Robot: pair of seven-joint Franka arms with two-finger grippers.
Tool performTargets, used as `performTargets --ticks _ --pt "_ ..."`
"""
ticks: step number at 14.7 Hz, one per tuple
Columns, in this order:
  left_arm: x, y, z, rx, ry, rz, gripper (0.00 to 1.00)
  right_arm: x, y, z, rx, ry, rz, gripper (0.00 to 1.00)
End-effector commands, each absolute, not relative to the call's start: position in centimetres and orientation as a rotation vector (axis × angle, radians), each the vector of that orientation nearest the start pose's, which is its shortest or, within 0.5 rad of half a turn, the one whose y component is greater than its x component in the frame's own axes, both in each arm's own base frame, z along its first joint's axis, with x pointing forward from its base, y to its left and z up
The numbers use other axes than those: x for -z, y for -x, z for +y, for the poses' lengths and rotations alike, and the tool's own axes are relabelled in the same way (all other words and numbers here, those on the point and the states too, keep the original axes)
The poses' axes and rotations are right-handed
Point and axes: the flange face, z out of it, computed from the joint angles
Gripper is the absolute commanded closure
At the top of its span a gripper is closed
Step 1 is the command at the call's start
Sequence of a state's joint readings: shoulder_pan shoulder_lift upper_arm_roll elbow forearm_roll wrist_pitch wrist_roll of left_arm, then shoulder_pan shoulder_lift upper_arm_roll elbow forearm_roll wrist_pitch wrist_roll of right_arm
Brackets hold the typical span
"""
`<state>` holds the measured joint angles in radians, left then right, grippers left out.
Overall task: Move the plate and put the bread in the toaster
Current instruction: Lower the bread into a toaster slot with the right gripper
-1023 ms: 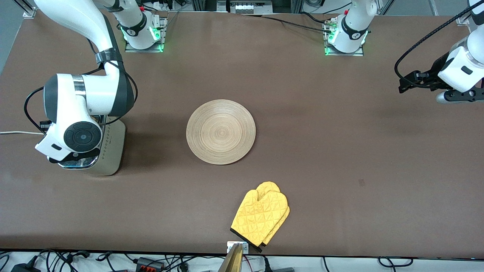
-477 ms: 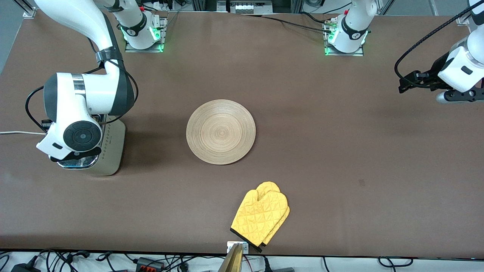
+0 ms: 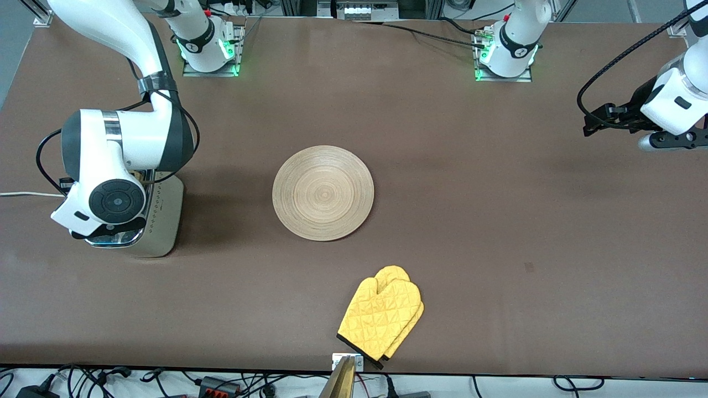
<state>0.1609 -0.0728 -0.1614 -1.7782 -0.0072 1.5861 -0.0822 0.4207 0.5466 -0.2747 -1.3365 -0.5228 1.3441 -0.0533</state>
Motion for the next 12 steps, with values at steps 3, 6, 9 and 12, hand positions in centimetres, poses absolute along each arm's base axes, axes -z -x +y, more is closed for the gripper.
performTargets --ticks 3,6,9,12 --pt "-57.0 -52.0 -0.4 -0.175 3.130 -0.129 0.00 -41.7 -65.0 6.5 0.586 -2.382 0.282 1.00" --pt "-57.0 -52.0 -0.3 -0.175 3.130 -0.129 0.00 -41.6 -65.1 6.5 0.574 -2.385 0.287 1.00" --pt "-57.0 -52.0 -0.2 -0.177 3.130 -0.132 0.00 -40.9 -65.4 6.4 0.571 -2.393 0.288 1.00" --pt "-57.0 -52.0 -0.2 -0.177 3.130 -0.132 0.00 -40.6 -65.5 6.5 0.572 -2.403 0.288 1.00"
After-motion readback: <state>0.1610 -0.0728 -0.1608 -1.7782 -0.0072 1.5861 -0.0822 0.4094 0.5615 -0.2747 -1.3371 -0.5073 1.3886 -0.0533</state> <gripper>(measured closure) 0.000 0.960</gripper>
